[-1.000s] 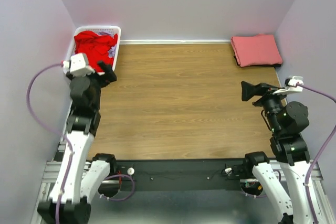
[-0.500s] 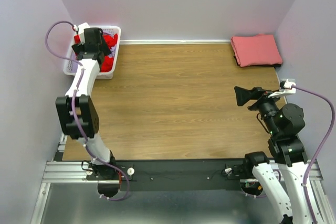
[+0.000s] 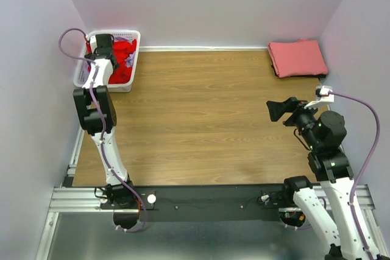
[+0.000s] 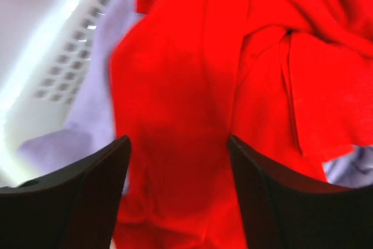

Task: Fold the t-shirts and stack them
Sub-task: Grab the tshirt from the pile, then move the tshirt to the center of the board

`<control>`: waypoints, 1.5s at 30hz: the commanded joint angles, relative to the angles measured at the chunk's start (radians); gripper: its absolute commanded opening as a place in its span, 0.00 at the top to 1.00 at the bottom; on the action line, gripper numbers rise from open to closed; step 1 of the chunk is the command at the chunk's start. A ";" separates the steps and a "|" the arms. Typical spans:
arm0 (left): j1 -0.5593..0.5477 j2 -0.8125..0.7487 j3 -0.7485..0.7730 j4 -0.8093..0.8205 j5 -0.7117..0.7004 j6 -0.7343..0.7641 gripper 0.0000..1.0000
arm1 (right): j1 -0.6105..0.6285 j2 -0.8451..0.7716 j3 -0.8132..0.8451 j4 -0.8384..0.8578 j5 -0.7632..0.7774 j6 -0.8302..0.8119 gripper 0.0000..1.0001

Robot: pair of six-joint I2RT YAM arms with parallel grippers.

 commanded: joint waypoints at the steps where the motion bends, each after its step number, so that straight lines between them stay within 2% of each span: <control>1: 0.004 0.058 0.031 0.003 0.022 0.036 0.35 | 0.008 0.030 0.017 -0.031 -0.044 0.002 0.00; 3: 0.004 0.075 0.042 0.010 0.032 0.045 0.47 | 0.008 0.041 0.019 -0.031 -0.050 0.005 0.00; 4: 0.004 0.073 0.045 0.013 0.039 0.051 0.73 | 0.008 0.046 0.019 -0.033 -0.055 0.007 0.00; 5: 0.006 0.072 0.046 0.020 0.047 0.064 0.93 | 0.006 0.046 0.019 -0.033 -0.056 0.008 0.00; 6: 0.006 0.066 0.052 0.015 0.045 0.064 1.00 | 0.009 0.046 0.019 -0.033 -0.056 0.008 0.00; 9: 0.006 -0.020 0.042 0.041 0.019 0.068 1.00 | 0.008 0.050 0.028 -0.031 -0.059 0.001 0.00; 14: 0.001 -0.253 0.068 0.078 -0.024 0.093 1.00 | 0.008 0.050 0.033 -0.033 -0.069 -0.009 0.00; 16: -0.011 -0.363 0.072 0.087 -0.014 0.103 1.00 | 0.008 0.052 0.031 -0.033 -0.070 -0.007 0.00; 22: -0.088 -0.506 0.062 0.101 0.045 0.131 1.00 | 0.008 0.055 0.040 -0.033 -0.084 -0.005 0.00; 25: -0.174 -0.571 0.057 0.109 0.111 0.143 1.00 | 0.009 0.054 0.047 -0.033 -0.084 -0.013 0.00; 29: -0.399 -0.621 0.068 0.133 0.198 0.159 1.00 | 0.008 0.044 0.062 -0.034 -0.085 -0.016 0.00; 32: -0.534 -0.628 0.133 0.145 0.329 0.140 1.00 | 0.006 0.032 0.071 -0.034 -0.082 -0.027 0.00; 35: -0.666 -0.625 0.195 0.141 0.383 0.160 1.00 | 0.008 0.026 0.085 -0.037 -0.078 -0.038 0.00; 38: -0.733 -0.651 0.232 0.141 0.435 0.177 1.00 | 0.008 0.021 0.109 -0.045 -0.067 -0.059 0.00; 41: -0.740 -0.707 0.201 0.145 0.527 0.159 1.00 | 0.006 0.014 0.128 -0.056 -0.052 -0.081 0.00; 44: -0.740 -0.810 0.022 0.185 0.513 0.183 1.00 | 0.008 -0.006 0.142 -0.063 -0.024 -0.116 0.00; 45: -0.740 -0.839 -0.112 0.217 0.494 0.199 0.99 | 0.008 -0.014 0.145 -0.068 -0.009 -0.131 0.00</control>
